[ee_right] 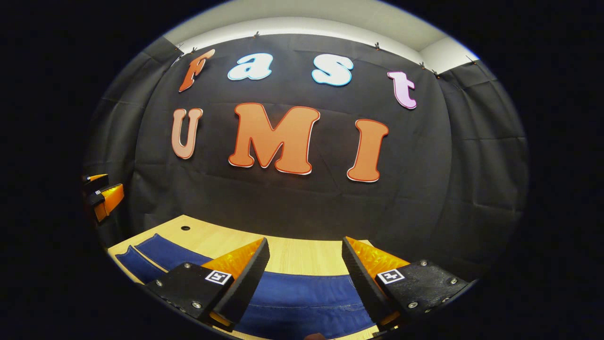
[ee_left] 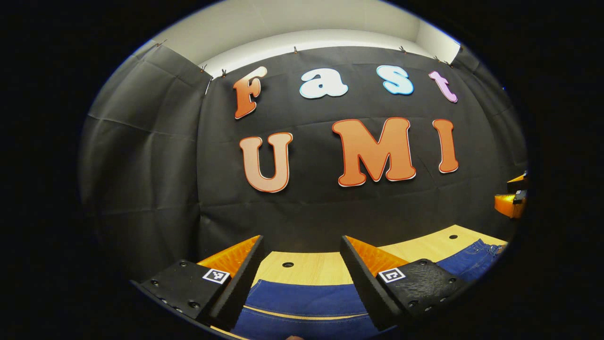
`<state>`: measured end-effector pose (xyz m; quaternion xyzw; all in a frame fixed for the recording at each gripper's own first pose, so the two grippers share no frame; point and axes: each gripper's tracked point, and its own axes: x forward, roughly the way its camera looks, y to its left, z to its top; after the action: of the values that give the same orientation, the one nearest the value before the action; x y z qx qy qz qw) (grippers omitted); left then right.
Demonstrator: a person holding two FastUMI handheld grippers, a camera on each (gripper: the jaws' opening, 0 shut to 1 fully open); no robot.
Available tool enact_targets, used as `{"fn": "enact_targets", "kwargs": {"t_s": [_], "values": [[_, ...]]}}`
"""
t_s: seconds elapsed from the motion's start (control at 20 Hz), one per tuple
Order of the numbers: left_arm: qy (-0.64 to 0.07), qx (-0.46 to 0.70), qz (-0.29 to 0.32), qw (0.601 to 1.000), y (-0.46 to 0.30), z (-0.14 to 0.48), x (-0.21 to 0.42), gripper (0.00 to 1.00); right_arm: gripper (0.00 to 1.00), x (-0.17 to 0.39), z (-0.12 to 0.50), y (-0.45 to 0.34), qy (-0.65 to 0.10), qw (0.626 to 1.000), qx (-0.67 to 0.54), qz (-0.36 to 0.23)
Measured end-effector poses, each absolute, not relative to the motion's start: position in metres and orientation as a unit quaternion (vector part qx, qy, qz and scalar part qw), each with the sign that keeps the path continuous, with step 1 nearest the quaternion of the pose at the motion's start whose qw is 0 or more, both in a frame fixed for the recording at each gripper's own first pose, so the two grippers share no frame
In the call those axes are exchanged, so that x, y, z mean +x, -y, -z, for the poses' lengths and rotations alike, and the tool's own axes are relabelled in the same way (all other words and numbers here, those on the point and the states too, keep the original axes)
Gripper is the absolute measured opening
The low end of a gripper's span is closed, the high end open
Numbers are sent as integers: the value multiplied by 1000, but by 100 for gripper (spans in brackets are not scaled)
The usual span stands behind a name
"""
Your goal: Grasp the waist and the cuffs of the jeans and fold them to make the two legs overlap; first hold the waist and fold one-third of the jeans toward the cuffs, then hold the cuffs and fold the remaining one-third in the same direction to finish folding.
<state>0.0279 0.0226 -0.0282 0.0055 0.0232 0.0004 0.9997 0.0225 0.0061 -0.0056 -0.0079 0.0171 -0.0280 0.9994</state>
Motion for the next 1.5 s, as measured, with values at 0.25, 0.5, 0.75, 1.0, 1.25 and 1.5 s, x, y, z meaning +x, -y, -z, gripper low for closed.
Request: {"fn": "enact_targets", "kwargs": {"t_s": [0.25, 0.5, 0.75, 1.0, 1.25, 1.5], "values": [[-42, 14, -20, 999, -41, 44, 33, 100, 96, 26, 14, 16, -29, 998, -18, 49], [-88, 0, -44, 995, -64, 72, 33, 100, 96, 29, 35, 54, -56, 996, -9, 66], [-163, -29, -78, 983, -84, 118, 20, 99, 97, 33, 97, 92, -142, 988, 9, 62], [-257, -106, -122, 953, -108, 173, -2, 100, 97, 34, 141, 120, -211, 976, 29, 47], [-347, -216, -172, 896, -146, 233, -21, 98, 97, 32, 185, 138, -293, 952, 82, 45], [-421, -327, -202, 821, -176, 286, -39, 98, 97, 29, 214, 142, -358, 917, 163, 65]]}}
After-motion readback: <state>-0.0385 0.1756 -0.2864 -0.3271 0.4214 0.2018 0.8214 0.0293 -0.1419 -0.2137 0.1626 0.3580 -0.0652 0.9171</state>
